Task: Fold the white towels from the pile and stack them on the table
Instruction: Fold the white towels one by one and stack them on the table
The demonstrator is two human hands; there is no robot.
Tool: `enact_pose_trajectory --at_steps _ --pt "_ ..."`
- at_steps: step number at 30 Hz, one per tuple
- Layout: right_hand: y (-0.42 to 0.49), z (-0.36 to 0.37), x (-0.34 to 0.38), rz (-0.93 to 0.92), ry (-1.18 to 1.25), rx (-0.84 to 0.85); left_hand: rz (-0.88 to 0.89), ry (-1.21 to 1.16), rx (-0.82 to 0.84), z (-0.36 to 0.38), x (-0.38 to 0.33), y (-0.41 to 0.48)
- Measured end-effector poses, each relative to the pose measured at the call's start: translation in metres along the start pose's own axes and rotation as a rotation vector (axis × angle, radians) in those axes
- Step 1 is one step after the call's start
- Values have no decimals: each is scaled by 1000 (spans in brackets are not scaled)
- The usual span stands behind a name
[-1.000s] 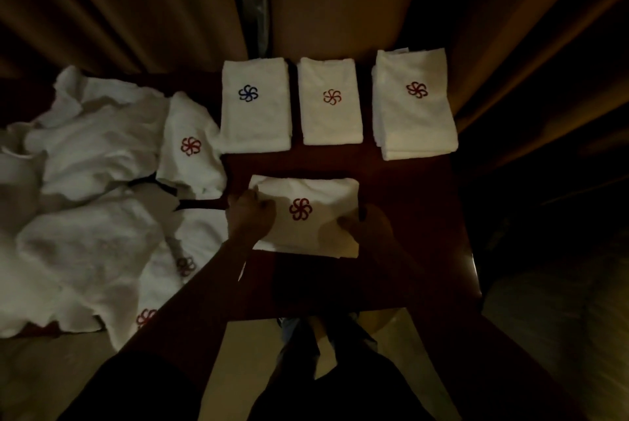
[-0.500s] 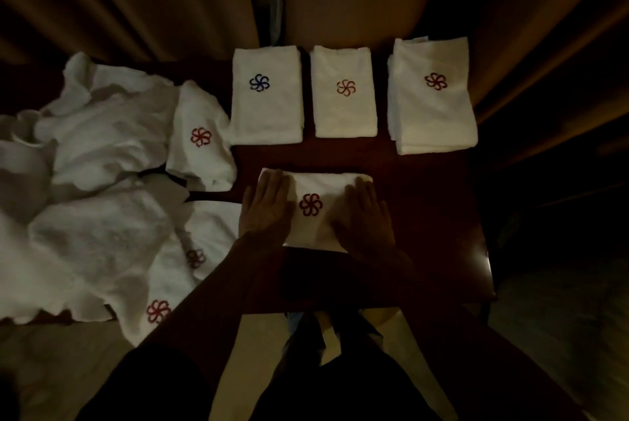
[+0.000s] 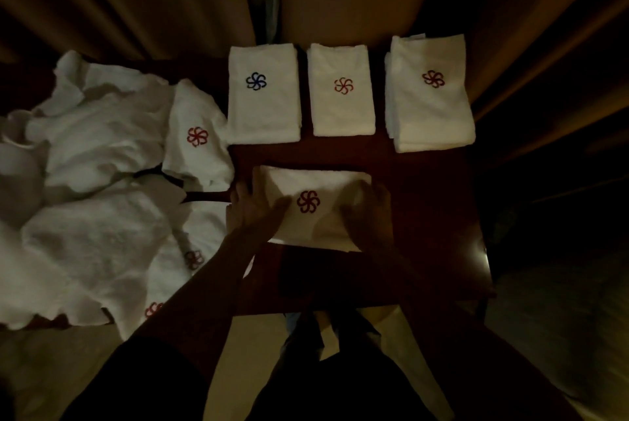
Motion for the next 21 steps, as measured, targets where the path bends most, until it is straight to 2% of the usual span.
enact_pose_trajectory --at_steps 2,4,8,11,15,19,21 --pt "1 -5 -10 254 172 -70 -60 -39 55 -1 7 5" --pt "2 -1 -23 439 291 -30 -82 -86 130 1 11 9" --pt "0 5 -42 568 546 12 -59 -230 130 -6 11 7" --pt "-4 0 -34 498 646 83 -23 -349 107 -19 7 6" --pt "-11 -14 -15 387 670 112 34 -373 98 -42 1 10" --pt "-13 -40 7 222 597 5 103 -459 55 -72 -14 16" --pt "-16 -55 17 68 541 -91 153 -529 19 -91 -28 18"
Point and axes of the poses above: each hand's wrist, its own y-axis towards the middle knuckle, its own z-axis out of the palm, x = y × z, the point moved 5 cm from there along y, towards the middle knuckle, and after that the axes turned 15 degrees about y, right-handed, at the moved point
